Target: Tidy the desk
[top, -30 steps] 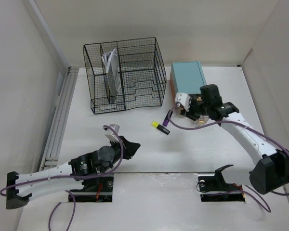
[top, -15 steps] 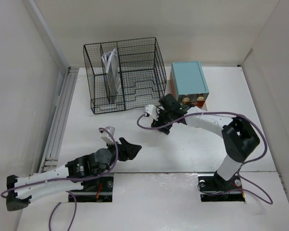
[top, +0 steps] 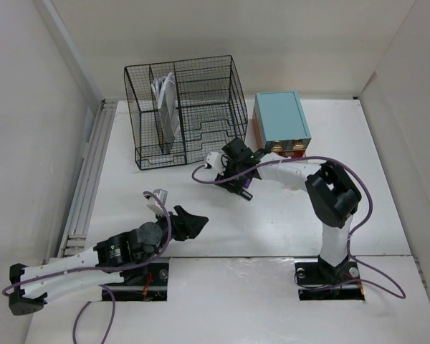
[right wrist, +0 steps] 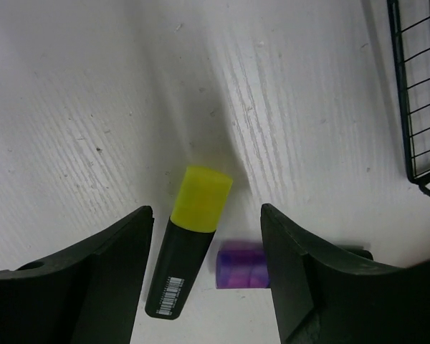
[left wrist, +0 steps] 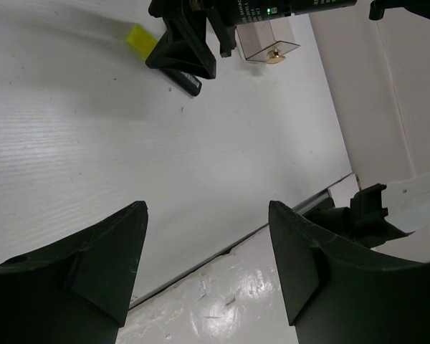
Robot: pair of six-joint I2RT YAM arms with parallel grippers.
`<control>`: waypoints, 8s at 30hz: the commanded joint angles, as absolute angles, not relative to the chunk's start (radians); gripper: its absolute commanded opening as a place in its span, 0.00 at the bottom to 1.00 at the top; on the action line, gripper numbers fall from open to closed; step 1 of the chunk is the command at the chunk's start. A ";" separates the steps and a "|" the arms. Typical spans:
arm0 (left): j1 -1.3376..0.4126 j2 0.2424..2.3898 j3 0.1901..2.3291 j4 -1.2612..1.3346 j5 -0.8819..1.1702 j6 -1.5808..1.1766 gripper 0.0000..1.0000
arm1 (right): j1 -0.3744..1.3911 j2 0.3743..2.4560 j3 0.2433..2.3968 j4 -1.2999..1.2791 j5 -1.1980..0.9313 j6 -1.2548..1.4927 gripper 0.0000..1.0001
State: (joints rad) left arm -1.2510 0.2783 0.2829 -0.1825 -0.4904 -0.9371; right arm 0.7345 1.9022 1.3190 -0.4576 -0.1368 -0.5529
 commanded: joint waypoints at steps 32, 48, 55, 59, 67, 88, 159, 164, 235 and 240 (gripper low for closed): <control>-1.258 0.313 0.291 -0.112 -0.500 -0.891 0.65 | 0.596 1.382 1.266 -0.540 -0.264 -0.684 0.08; -1.258 0.420 0.319 -0.025 -0.473 -0.844 0.65 | 0.195 1.371 1.083 -0.331 -0.195 -0.592 0.04; -1.258 0.393 0.319 -0.034 -0.472 -0.844 0.65 | 0.181 1.463 1.092 -0.344 -0.186 -0.592 0.11; -1.258 0.383 0.319 -0.043 -0.472 -0.844 0.65 | 0.172 1.489 1.114 -0.377 -0.176 -0.601 0.37; -1.258 0.383 0.319 -0.043 -0.472 -0.844 0.65 | 0.172 1.427 1.124 -0.396 -0.205 -0.601 0.50; -1.258 0.302 0.310 -0.114 -0.482 -0.862 0.65 | 0.624 1.609 1.147 -0.618 -0.259 -1.284 0.43; -1.258 0.209 0.290 -0.149 -0.491 -0.882 0.65 | 0.236 1.324 1.163 -0.305 -0.514 -0.640 0.04; -1.258 0.238 0.290 -0.127 -0.482 -0.882 0.65 | 0.177 1.324 1.118 -0.330 -0.454 -0.595 0.03; -1.258 0.487 0.299 0.125 -0.482 -0.873 0.49 | 0.118 1.589 0.972 -0.287 -0.133 -1.042 0.00; -1.247 0.790 0.376 0.398 -0.459 -0.855 0.25 | 0.136 1.617 0.982 -0.264 -0.133 -1.042 0.00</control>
State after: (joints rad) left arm -1.2499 0.6872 0.3031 0.1600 -0.4755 -0.8757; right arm 0.1127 1.5990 0.9661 -0.3374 -0.1181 -1.0565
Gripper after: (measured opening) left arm 0.258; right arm 0.009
